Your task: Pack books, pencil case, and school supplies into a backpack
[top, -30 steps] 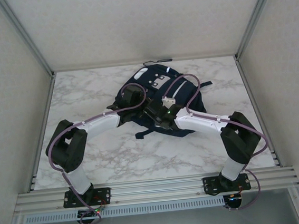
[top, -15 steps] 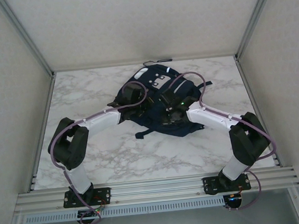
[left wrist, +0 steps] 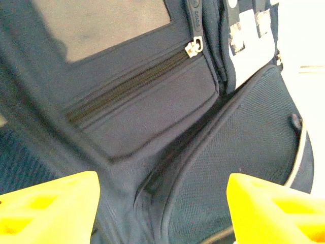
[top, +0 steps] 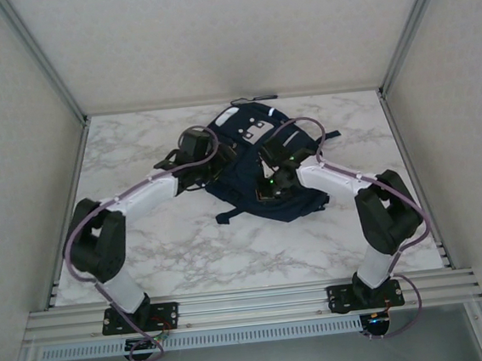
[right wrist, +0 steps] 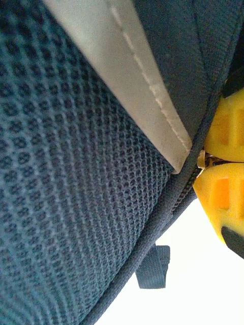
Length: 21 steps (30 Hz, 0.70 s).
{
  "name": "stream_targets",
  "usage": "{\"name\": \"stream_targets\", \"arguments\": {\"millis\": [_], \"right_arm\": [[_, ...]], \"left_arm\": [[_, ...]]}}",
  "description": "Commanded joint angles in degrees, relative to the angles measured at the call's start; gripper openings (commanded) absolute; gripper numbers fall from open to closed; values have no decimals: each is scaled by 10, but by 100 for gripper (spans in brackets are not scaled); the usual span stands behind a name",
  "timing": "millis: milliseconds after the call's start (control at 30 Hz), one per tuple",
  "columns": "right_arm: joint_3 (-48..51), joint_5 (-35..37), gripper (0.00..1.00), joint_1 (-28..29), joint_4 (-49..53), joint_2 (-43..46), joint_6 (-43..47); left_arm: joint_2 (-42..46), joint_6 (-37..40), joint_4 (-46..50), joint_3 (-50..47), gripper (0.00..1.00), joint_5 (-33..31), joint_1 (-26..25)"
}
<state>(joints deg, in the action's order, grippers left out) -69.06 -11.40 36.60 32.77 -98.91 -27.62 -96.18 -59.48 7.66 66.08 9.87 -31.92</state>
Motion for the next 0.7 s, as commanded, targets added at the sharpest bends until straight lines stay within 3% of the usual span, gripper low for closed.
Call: {"name": "stream_targets", "arguments": {"millis": [0, 267, 333, 533, 667], "right_arm": [[-48, -62, 0, 6, -68, -20, -12], [-66, -74, 0, 33, -88, -32, -31], [-58, -72, 0, 40, -88, -27, -34], [-20, -22, 0, 47, -62, -6, -47], [4, 33, 6, 47, -37, -1, -52]], "left_arm": [[50, -57, -6, -43, 67, -5, -7], [16, -130, -80, -62, 59, 0, -36], [-2, -132, -97, -58, 50, -2, -40], [-43, -127, -115, -53, 0, -19, -43], [-39, -124, -116, -63, 0, -28, -38]]}}
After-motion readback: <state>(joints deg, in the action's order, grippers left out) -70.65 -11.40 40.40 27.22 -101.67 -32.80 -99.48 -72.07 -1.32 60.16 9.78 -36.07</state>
